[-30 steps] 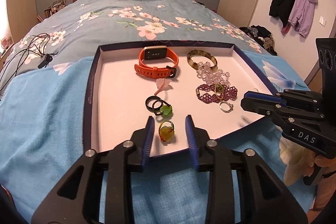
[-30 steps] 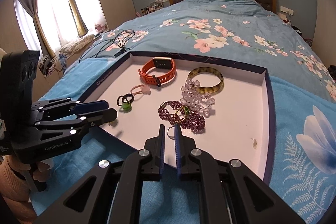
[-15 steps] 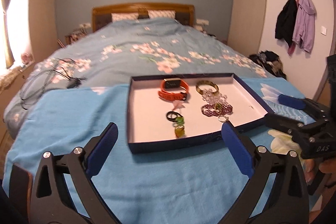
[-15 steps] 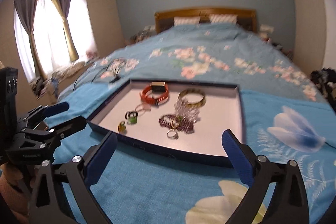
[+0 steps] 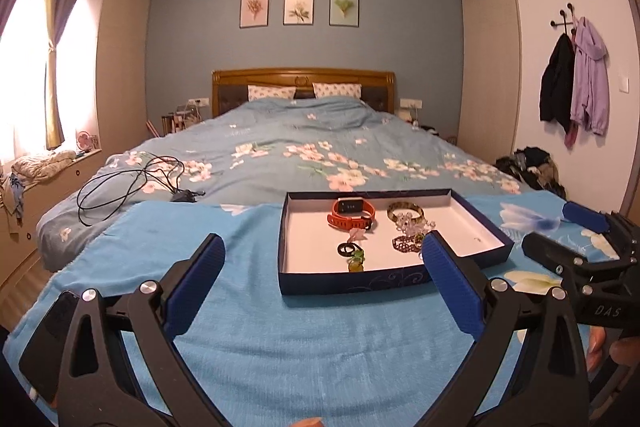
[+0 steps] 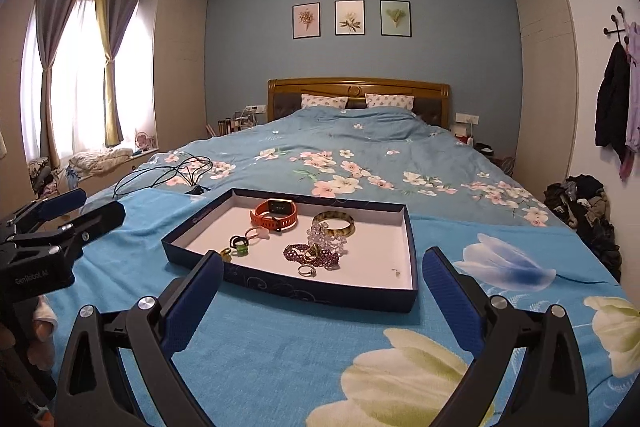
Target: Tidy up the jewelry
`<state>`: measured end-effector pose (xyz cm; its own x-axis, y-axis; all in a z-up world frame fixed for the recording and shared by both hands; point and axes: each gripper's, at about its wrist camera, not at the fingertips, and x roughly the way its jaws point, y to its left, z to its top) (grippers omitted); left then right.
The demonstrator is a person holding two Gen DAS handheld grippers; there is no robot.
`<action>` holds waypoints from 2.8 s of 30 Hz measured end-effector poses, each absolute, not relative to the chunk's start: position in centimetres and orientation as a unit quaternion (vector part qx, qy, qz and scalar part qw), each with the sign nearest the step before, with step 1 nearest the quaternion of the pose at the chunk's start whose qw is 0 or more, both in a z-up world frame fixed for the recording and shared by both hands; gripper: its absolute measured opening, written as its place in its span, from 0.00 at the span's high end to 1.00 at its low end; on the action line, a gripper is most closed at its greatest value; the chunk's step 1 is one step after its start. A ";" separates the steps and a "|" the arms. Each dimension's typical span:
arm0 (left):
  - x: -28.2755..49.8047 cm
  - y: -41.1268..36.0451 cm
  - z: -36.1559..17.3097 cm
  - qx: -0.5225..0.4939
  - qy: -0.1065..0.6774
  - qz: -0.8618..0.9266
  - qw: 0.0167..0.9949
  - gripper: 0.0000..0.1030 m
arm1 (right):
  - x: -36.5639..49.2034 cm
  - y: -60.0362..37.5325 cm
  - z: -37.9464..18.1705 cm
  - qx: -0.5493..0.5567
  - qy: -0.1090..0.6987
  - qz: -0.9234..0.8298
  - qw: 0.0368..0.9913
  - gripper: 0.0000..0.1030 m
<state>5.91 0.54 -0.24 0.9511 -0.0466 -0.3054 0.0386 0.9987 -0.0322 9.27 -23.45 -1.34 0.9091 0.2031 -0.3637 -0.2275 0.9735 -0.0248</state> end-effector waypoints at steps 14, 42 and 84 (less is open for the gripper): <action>3.5 0.6 0.2 -0.024 0.145 -0.014 0.989 0.06 | 6.9 -23.2 -0.7 -0.032 0.162 0.108 0.980 0.07; 3.6 -0.4 -0.4 -0.027 0.139 -0.011 0.990 0.06 | 5.6 -23.6 0.2 -0.019 0.107 0.088 0.990 0.07; 3.9 -1.2 -0.2 -0.022 0.127 -0.003 0.992 0.06 | 5.8 -23.7 0.2 -0.011 0.108 0.091 0.990 0.07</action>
<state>3.86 -1.20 -0.18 0.9679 -0.0108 -0.2510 -0.0003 0.9990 -0.0440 5.76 -23.69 0.21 0.9604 0.1769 -0.2152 -0.1816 0.9834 -0.0023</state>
